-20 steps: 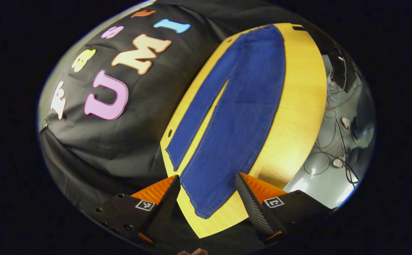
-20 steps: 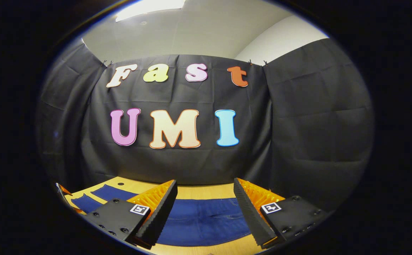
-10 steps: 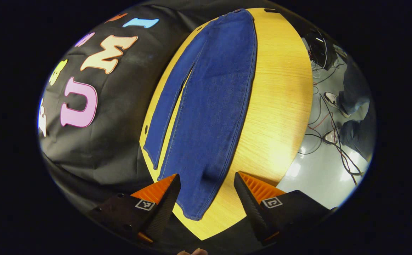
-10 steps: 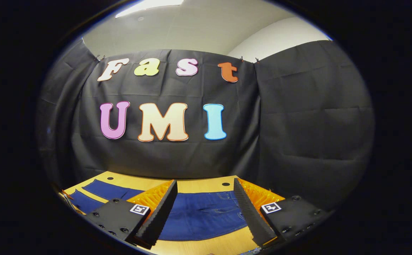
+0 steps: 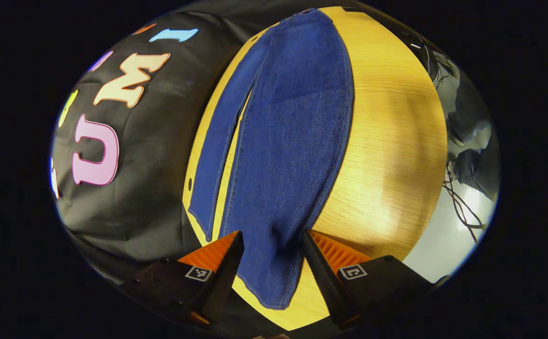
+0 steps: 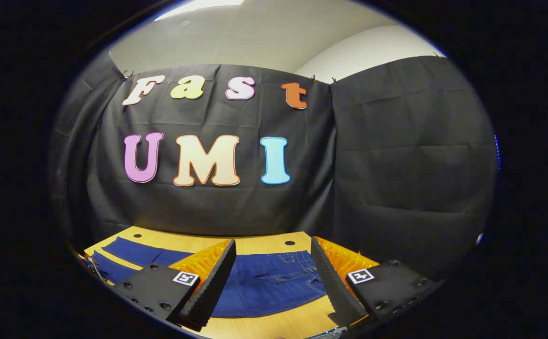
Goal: Grasp the waist and the cuffs of the jeans and fold them to make the two legs overlap; first hold the waist and fold one-third of the jeans toward the cuffs, then hold the cuffs and fold the remaining one-third in the same direction to finish folding.
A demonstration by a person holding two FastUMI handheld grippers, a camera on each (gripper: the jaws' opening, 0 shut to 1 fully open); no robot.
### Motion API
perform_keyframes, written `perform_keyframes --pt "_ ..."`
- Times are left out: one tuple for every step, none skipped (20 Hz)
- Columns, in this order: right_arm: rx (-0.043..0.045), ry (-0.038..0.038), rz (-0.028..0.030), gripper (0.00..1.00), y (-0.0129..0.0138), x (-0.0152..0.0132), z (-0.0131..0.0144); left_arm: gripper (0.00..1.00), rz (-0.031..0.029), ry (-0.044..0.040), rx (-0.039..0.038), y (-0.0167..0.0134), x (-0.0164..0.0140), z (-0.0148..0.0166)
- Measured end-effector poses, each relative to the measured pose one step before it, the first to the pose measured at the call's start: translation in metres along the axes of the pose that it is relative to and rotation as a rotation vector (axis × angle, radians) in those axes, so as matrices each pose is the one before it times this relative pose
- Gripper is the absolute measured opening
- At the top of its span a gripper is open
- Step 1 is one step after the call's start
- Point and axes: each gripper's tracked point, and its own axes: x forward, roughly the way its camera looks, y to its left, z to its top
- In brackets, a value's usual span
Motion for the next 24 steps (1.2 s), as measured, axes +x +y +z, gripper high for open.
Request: perform_keyframes --pt "-0.00144 -0.00298 -0.00372 0.98 -0.00038 -0.00018 0.00100 0.81 -0.04296 0.01042 -0.01229 -0.00519 0.00170 -0.00106" --pt "-0.00109 -0.00618 -0.00157 0.98 -0.00058 0.00080 0.00144 0.72 -0.03546 0.00017 -0.01651 -0.00467 0.00154 0.00167" --pt "-0.00519 -0.00671 0.00003 0.98 0.00019 0.00208 0.00226 0.68 -0.03165 0.00822 -0.01287 -0.00404 0.00075 -0.00260" --pt "-0.01078 -0.00262 0.00110 0.99 -0.00157 0.00147 -0.00025 0.52 -0.02527 0.00540 -0.01114 -0.00416 0.00112 -0.00100" --pt "-0.01936 -0.00290 0.00091 0.98 -0.00250 0.00341 0.00030 0.48 -0.01417 0.00144 -0.00405 -0.00244 0.00099 0.00213" --pt "-0.02103 -0.00500 -0.00678 0.98 -0.00720 0.00432 0.00119 0.31 -0.00993 0.00343 0.00590 -0.00310 0.00039 -0.00018" --pt "-0.01546 -0.00534 -0.00184 1.00 -0.00601 0.00458 0.00220 0.25 -0.00714 0.00182 0.00525 -0.00440 0.00260 0.00029" --pt "-0.01375 0.00004 -0.00027 0.99 -0.00495 0.00412 -0.00063 0.16 0.00692 0.00273 0.00401 -0.00316 0.00098 0.00227" --pt "-0.02044 0.00647 0.00536 0.98 -0.00542 0.00579 -0.00355 0.07 0.02109 0.00622 0.01143 0.00215 -0.00071 -0.00013" --pt "-0.03191 0.00958 0.00673 0.99 -0.00610 0.00727 -0.00640 0.00 0.01100 0.00378 0.00726 0.00017 -0.00067 0.00183" --pt "-0.04573 0.01214 0.00695 0.99 -0.00696 0.00702 -0.00818 0.00 0.00694 0.01131 -0.01221 0.00145 0.00198 -0.00258" --pt "-0.05870 0.01343 0.01267 1.00 -0.00582 0.00742 -0.00986 0.00 0.00616 0.00643 -0.01660 0.00082 0.00086 -0.00148" --pt "-0.07281 0.01135 0.01734 0.98 -0.00327 0.00817 -0.01062 0.00 0.00123 0.00171 -0.01656 -0.00099 0.00086 -0.00036" --pt "-0.07951 0.01635 0.02273 0.98 -0.00183 0.00669 -0.01434 0.00 -0.00027 0.00497 -0.02011 0.00070 0.00105 0.00002" --pt "-0.07100 0.01923 0.03080 0.99 0.00248 0.00733 -0.01412 0.00 -0.00083 0.00053 -0.01513 0.00026 -0.00106 0.00093" --pt "-0.05564 0.02068 0.04108 0.99 0.00617 0.00496 -0.01376 0.00 -0.00315 0.00759 -0.01147 -0.00020 -0.00003 0.00015" --pt "-0.04927 0.02143 0.04269 0.99 0.00867 0.00456 -0.01260 0.00 -0.00216 0.00534 -0.00665 -0.00079 -0.00015 -0.00039" --pt "-0.04972 0.02146 0.03877 0.99 0.00790 0.00539 -0.01327 0.00 -0.00193 0.00855 -0.00305 0.00029 0.00149 0.00029" --pt "-0.05021 0.02291 0.03351 0.99 0.00830 0.00778 -0.01464 0.00 -0.00283 0.00945 -0.00009 0.00079 0.00085 0.00017" --pt "-0.04650 0.02339 0.03596 0.99 0.00852 0.00482 -0.01771 0.00 -0.00356 0.00761 0.00175 0.00009 0.00029 -0.00004" --pt "-0.03792 0.02471 0.03494 0.99 0.00887 0.00527 -0.01448 0.00 -0.00147 0.00939 -0.00235 0.00019 -0.00010 -0.00077" --pt "-0.03083 0.02890 0.03707 0.99 0.00882 0.00476 -0.01603 0.00 0.00113 0.00348 -0.00459 -0.00028 -0.00063 0.00045" --pt "-0.03437 0.02949 0.03012 0.99 0.00791 0.00496 -0.01463 0.00 0.00282 0.00427 -0.00054 0.00053 -0.00001 -0.00026" --pt "-0.04165 0.02785 0.01816 0.99 0.00712 0.00530 -0.01402 0.00 0.00631 0.00255 -0.00018 0.00017 0.00011 0.00002"
